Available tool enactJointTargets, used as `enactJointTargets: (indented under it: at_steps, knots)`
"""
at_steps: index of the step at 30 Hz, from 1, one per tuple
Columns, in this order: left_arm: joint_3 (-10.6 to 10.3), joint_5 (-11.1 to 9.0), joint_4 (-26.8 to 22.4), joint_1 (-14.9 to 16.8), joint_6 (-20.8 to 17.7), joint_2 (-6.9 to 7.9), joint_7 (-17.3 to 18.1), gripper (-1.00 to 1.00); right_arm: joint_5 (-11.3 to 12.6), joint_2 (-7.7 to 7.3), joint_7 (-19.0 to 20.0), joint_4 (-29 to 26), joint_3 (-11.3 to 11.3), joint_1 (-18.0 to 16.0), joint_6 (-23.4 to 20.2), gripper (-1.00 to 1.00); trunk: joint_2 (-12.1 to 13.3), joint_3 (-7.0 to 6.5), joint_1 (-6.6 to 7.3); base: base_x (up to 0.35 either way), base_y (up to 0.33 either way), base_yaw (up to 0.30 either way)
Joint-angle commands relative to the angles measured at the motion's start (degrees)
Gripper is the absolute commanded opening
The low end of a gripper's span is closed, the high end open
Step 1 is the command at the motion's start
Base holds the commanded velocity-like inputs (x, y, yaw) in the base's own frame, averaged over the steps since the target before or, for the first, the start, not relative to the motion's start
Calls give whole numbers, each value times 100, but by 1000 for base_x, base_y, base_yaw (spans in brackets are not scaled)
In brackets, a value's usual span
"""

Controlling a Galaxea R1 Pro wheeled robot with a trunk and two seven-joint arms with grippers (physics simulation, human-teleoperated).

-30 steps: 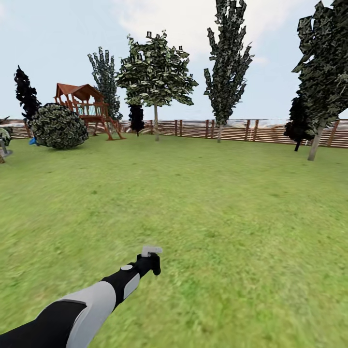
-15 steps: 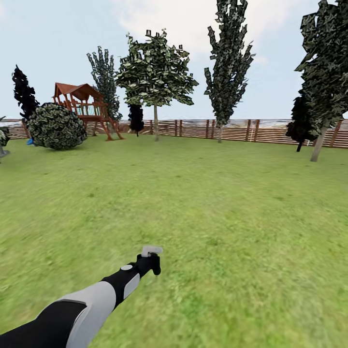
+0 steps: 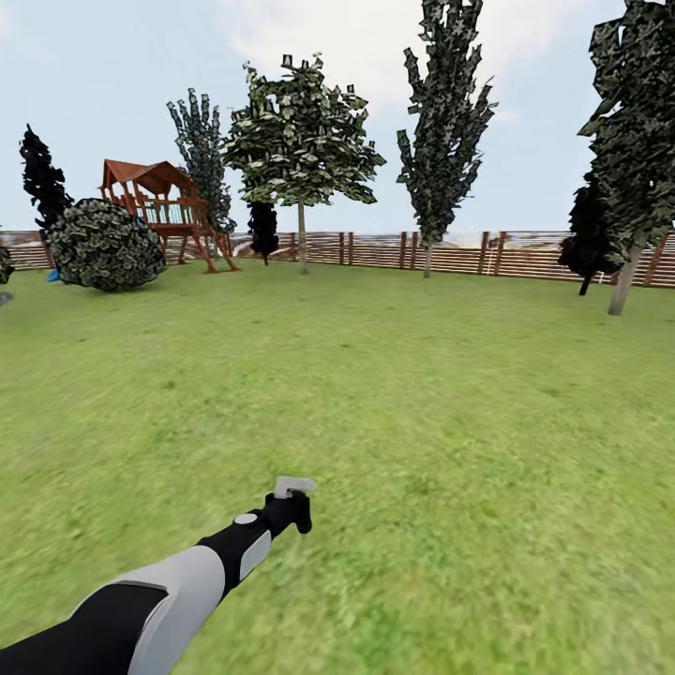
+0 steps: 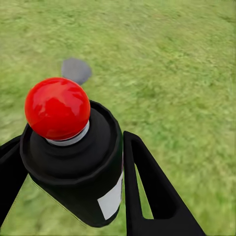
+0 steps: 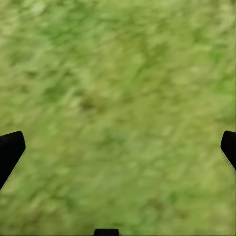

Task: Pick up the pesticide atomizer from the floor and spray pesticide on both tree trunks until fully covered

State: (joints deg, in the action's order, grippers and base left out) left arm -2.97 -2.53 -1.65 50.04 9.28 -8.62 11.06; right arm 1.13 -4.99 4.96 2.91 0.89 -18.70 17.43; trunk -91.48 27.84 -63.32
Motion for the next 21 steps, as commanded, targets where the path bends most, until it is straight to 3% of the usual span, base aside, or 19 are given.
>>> enactJointTargets:
  at_steps: [1,21]
  knots:
    - [-28,-28,7,6,22,0,10,-100,16,-2,23,25,6,-10,41,100,-3,6,-3,350,0,0]
    - [-34,-28,7,8,25,-49,19,-100,16,-2,23,25,7,-10,41,100,-3,6,-3,350,0,0]
